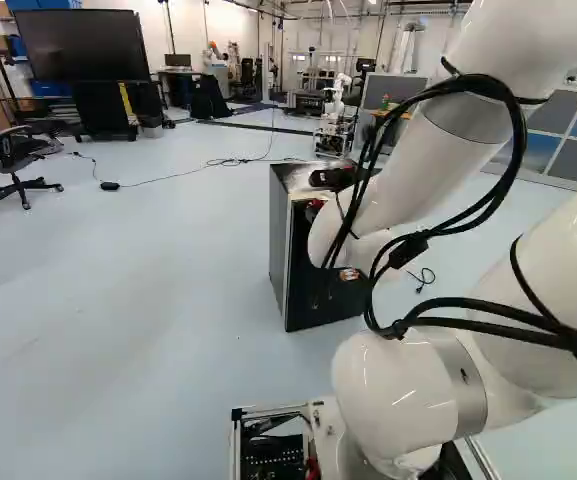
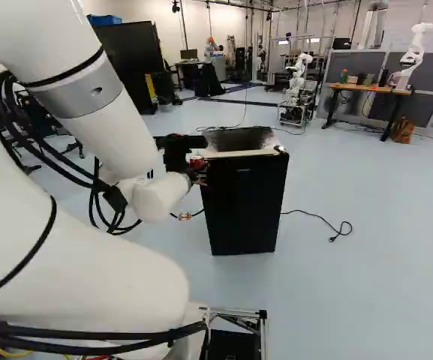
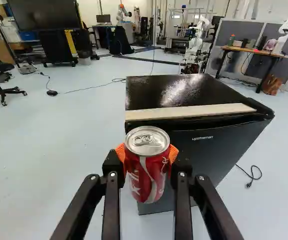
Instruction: Grab a drink from the fridge
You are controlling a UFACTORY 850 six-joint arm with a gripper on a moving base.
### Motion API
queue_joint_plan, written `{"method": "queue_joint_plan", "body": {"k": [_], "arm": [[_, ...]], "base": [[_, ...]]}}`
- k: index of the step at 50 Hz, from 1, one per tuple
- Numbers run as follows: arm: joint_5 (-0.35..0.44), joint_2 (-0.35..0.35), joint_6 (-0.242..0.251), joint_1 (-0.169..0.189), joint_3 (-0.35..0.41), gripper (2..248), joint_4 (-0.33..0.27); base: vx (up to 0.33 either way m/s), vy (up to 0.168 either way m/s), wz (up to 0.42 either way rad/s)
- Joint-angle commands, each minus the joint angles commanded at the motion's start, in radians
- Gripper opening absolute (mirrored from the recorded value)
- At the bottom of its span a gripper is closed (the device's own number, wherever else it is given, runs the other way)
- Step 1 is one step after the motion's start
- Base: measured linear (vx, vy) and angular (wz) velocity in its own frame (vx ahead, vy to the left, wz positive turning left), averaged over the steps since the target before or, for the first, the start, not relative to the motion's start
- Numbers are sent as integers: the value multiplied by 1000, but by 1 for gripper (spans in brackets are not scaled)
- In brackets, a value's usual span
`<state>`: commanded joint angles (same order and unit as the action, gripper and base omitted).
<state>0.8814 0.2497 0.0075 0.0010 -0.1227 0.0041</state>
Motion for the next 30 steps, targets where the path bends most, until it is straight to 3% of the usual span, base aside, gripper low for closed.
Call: {"method": "queue_joint_plan", "body": {"k": [30], "arm": [[-9,30,-8,-1,35,98,-4]], "base": [[0,0,0]]}}
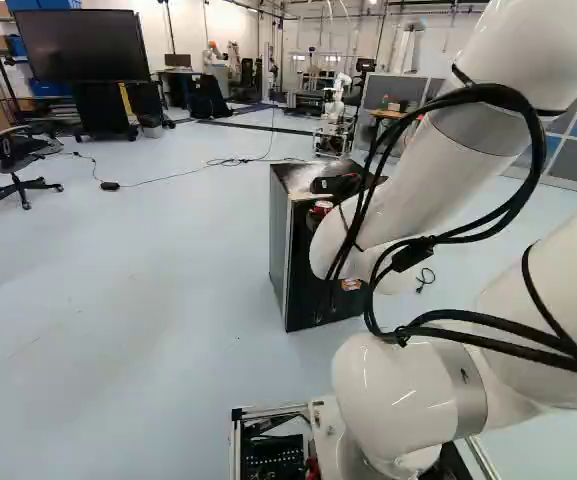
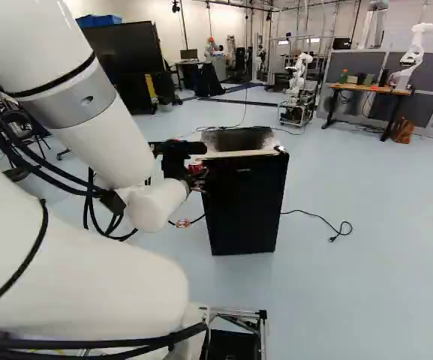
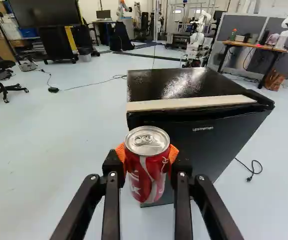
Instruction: Grab a drink from the fridge
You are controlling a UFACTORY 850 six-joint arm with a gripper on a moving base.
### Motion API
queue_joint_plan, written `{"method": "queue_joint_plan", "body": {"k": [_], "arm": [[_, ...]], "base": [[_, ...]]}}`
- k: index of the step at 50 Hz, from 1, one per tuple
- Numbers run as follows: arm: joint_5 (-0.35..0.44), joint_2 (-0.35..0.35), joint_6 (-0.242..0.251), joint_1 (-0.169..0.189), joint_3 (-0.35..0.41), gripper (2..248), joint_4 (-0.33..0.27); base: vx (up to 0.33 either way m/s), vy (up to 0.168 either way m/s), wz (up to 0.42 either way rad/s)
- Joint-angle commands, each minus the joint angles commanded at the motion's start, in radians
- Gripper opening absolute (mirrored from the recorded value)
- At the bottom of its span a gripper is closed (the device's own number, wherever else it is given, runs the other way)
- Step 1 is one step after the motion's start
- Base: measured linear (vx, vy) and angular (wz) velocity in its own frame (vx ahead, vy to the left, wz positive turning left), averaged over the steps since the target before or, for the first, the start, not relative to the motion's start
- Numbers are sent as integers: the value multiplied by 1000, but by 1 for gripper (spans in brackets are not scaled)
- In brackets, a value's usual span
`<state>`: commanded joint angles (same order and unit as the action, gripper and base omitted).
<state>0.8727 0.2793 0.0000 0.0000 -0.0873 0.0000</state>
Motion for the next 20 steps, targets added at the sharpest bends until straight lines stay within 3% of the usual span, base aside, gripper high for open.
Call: {"method": "queue_joint_plan", "body": {"k": [20], "arm": [[0,0,0,0,0,98,0]], "base": [[0,0,0]]}}
